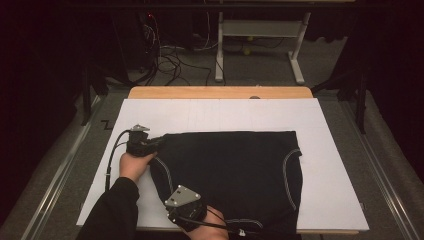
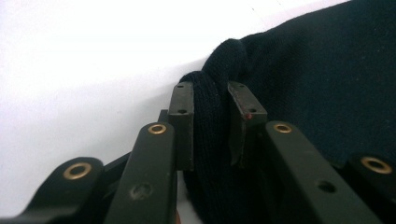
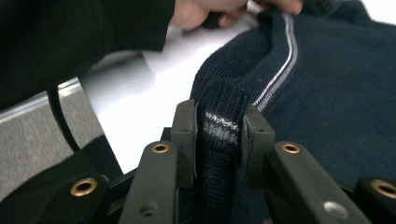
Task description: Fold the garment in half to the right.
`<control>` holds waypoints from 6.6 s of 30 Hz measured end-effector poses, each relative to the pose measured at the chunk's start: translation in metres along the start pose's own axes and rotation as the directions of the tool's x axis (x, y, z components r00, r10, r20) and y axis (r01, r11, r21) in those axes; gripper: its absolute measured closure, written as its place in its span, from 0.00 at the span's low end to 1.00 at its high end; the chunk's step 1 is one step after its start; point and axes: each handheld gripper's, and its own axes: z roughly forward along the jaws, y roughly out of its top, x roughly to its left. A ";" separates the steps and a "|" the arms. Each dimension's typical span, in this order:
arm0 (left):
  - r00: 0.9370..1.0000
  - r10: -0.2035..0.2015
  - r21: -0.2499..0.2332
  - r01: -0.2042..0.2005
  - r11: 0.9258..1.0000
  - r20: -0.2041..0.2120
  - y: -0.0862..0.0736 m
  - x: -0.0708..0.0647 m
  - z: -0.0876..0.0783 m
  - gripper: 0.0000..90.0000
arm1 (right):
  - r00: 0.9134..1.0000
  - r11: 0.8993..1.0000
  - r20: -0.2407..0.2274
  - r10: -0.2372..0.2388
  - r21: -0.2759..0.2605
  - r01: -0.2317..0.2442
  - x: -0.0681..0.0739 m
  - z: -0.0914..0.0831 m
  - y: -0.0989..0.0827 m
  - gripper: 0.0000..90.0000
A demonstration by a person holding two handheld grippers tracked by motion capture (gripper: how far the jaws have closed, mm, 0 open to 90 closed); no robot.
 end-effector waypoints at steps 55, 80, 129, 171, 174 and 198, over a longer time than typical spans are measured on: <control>0.989 -0.132 -0.206 0.117 0.971 -0.060 -0.003 0.030 -0.053 0.85 | 0.990 0.984 -0.047 -0.131 -0.126 0.124 0.028 0.014 0.041 0.81; 0.985 -0.134 -0.237 0.106 0.966 -0.106 -0.006 0.038 -0.083 0.85 | 0.985 0.974 -0.092 -0.149 -0.188 0.130 0.044 0.022 0.056 0.81; 0.987 0.099 -0.156 -0.119 0.981 -0.128 0.071 -0.149 0.021 0.84 | 0.993 0.968 0.111 0.048 -0.251 -0.019 -0.054 -0.100 -0.062 0.81; 0.980 0.182 -0.095 -0.190 0.977 -0.083 0.084 -0.230 0.082 0.78 | 0.964 0.978 0.203 0.171 -0.152 -0.142 -0.093 -0.146 -0.135 0.76; 0.981 0.180 -0.101 -0.187 0.977 -0.075 0.084 -0.230 0.081 0.77 | 0.964 0.978 0.203 0.170 -0.156 -0.139 -0.092 -0.147 -0.136 0.76; 0.987 0.161 -0.147 -0.161 0.976 -0.008 0.085 -0.230 0.073 0.59 | 0.965 0.976 0.218 0.145 -0.191 -0.104 -0.085 -0.155 -0.132 0.75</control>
